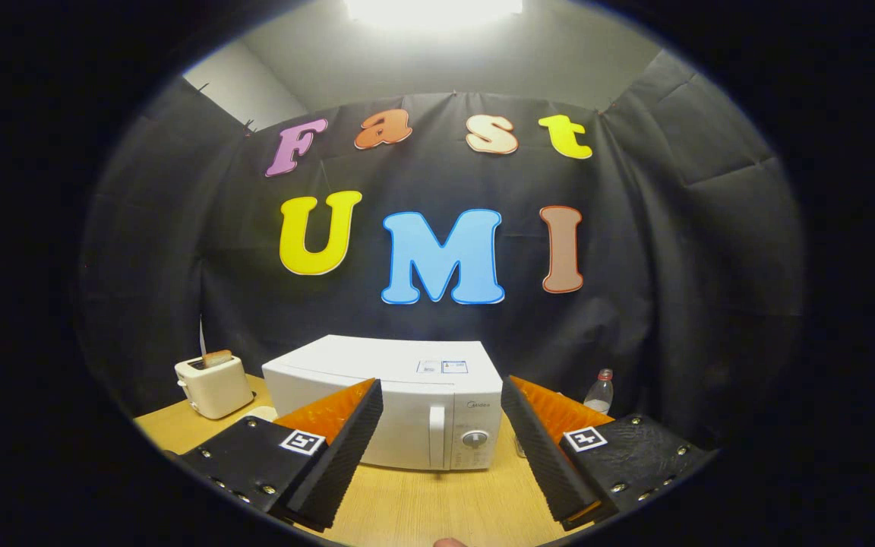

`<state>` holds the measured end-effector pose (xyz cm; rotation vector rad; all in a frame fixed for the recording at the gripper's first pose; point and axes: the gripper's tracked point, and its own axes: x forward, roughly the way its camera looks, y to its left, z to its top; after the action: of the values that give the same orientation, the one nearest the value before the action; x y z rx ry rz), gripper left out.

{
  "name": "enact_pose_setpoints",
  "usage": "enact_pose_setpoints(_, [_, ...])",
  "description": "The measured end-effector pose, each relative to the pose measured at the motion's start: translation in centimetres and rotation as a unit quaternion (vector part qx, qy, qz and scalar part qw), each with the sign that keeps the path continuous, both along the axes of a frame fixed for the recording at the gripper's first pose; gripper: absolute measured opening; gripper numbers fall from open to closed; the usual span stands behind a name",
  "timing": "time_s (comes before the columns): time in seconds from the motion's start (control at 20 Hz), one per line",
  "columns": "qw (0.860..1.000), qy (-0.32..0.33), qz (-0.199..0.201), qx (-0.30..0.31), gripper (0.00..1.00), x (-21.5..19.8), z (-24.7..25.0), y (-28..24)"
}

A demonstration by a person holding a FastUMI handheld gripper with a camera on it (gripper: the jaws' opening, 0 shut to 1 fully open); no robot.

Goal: Open the microwave, put the food inside, and close the microwave door.

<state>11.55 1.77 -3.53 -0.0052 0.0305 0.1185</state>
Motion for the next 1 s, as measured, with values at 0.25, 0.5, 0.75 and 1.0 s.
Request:
enact_pose_setpoints(0.25, [1.0, 0.012, 0.005, -0.003, 0.99, 3.9, -3.0, 0.0])
enact_pose_setpoints(0.5, [0.999, 0.035, 0.017, 0.018, 0.99, 7.3, -6.7, 0.0])
enact_pose_setpoints(0.75, [0.998, 0.062, 0.025, 0.008, 0.99, 10.3, -10.8, 0.2])
enact_pose_setpoints(1.0, [0.995, 0.093, 0.032, 0.001, 0.97, 12.5, -14.2, 1.0])
